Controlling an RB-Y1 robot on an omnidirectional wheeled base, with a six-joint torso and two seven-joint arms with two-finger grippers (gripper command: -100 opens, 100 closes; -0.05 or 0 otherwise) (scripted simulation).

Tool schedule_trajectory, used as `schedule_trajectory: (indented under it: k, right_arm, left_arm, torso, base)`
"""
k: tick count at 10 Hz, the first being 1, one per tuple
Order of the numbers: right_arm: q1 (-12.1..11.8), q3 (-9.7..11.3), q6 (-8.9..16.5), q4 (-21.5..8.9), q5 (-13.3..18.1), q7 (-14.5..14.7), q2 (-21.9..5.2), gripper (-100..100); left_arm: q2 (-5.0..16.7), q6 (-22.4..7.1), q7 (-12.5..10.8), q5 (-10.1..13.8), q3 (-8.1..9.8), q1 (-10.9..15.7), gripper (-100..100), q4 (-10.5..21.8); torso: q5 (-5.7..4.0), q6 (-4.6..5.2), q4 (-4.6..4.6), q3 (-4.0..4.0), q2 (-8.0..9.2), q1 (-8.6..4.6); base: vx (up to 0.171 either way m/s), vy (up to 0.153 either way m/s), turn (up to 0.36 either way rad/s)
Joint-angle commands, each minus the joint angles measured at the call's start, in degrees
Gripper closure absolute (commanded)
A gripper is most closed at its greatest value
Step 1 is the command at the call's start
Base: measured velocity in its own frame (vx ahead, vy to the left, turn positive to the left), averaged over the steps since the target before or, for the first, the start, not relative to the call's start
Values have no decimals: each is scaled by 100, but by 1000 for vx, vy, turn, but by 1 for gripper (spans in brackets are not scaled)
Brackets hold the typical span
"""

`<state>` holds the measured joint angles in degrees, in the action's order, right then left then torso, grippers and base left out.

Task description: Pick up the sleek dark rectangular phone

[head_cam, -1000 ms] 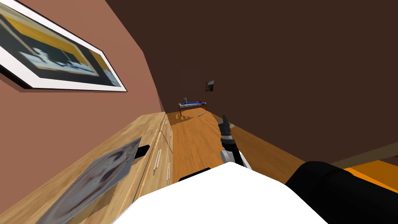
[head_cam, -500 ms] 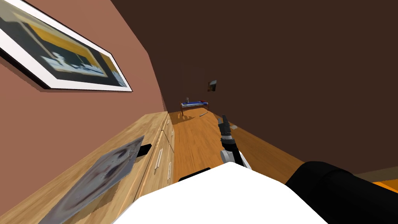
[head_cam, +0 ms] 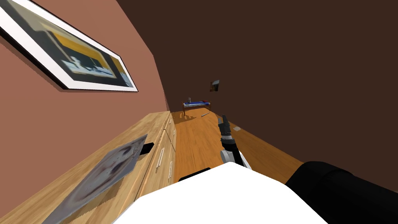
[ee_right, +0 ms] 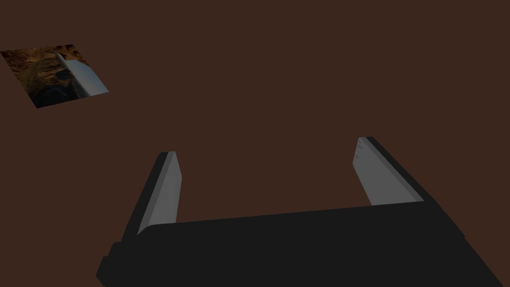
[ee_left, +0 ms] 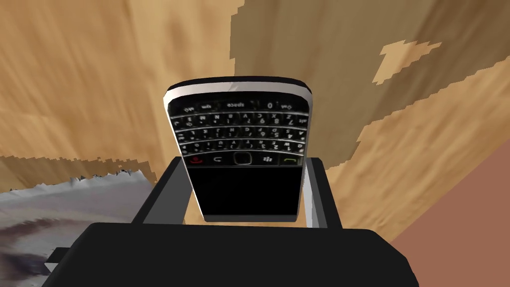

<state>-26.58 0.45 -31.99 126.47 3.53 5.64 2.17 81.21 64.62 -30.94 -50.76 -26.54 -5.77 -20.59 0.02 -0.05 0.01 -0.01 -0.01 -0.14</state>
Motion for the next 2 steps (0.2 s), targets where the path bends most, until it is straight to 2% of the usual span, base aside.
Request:
schedule_trajectory:
  k: [1,2]
  right_arm:
    - [0,0,0,0,0,0,0,0]
    - [0,0,0,0,0,0,0,0]
  left_arm:
    - [0,0,0,0,0,0,100,0]
    - [-2,6,-3,-11,1,7,0,8]
  torso:
    - [0,0,0,0,0,0]
    - [0,1,0,2,3,2]
  base:
    - [0,0,0]
    - [0,0,0]
